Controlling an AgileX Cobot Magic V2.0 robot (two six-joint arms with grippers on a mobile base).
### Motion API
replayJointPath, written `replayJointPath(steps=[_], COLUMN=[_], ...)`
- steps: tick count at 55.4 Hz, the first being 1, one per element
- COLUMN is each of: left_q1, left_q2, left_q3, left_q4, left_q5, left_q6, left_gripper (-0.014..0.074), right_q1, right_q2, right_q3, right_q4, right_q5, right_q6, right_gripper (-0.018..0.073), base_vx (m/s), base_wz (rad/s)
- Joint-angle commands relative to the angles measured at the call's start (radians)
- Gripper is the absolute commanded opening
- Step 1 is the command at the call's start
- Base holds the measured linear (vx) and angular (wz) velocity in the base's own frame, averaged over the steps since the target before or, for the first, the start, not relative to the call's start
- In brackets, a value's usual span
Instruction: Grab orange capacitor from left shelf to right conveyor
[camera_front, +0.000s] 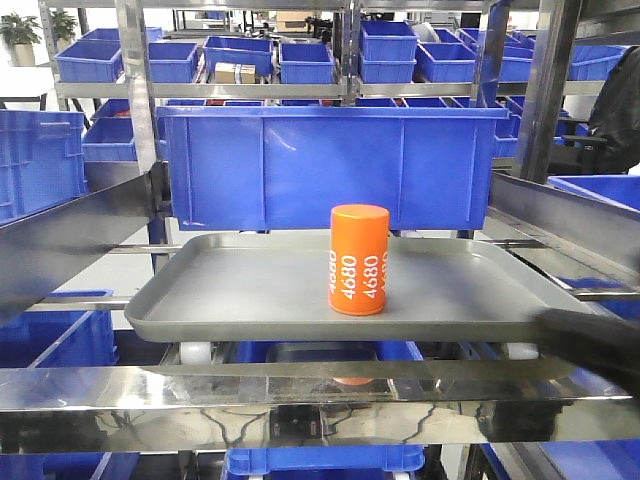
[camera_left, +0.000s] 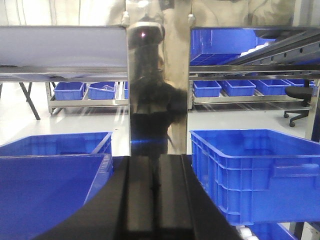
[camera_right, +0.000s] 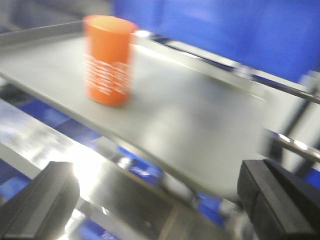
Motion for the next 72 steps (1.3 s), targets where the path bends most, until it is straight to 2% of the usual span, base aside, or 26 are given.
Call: replayJointPath(steps=[1,8,26,40,48,57,72], left_q1=[-0.008,-0.008,-0.008,-0.008,-0.008,-0.008,-0.008], left_q2=[-0.011,-0.011,-0.011,-0.011,-0.011,-0.011,-0.011], left_q3=[0.032,0.032,0.032,0.032,0.032,0.032,0.032], left_q4=[-0.005,-0.005,-0.005,-0.005,-0.005,-0.005,-0.005], left_q5=[-0.082,-0.082,-0.082,-0.082,-0.082,-0.082,-0.082], left_q6=[-0.001,-0.001,-0.001,-0.001,-0.001,-0.001,-0.001], left_gripper=[-0.0006,-0.0006,-0.0006,-0.0006,-0.0006,-0.0006,-0.0006], right_q1=[0.056,0.093,0.093,0.093,0.093,0.093,0.093], right_q2=[0.076,0.177,0.357,0.451,0.483,0.499,0.499], right_q3=[-0.082,-0.143,-0.192,-0.192,-0.192,-0.192,-0.192], right_q4=[0.004,0.015,0.129,0.164,0.220,0.250,0.250], right_q5=[-0.080,-0.116,-0.319,-0.475,-0.511,-0.515,-0.499], right_q6=[-0.012,0.000,0.037,0.035,0.032,0.005,-0.012], right_gripper=[0.0700,0.0687,0.0666,0.0634,0.0602,0.0542,0.0343], base_vx=[0.00,0.00,0.00,0.00,0.00,0.00,0.00], base_wz=[0.00,0.00,0.00,0.00,0.00,0.00,0.00])
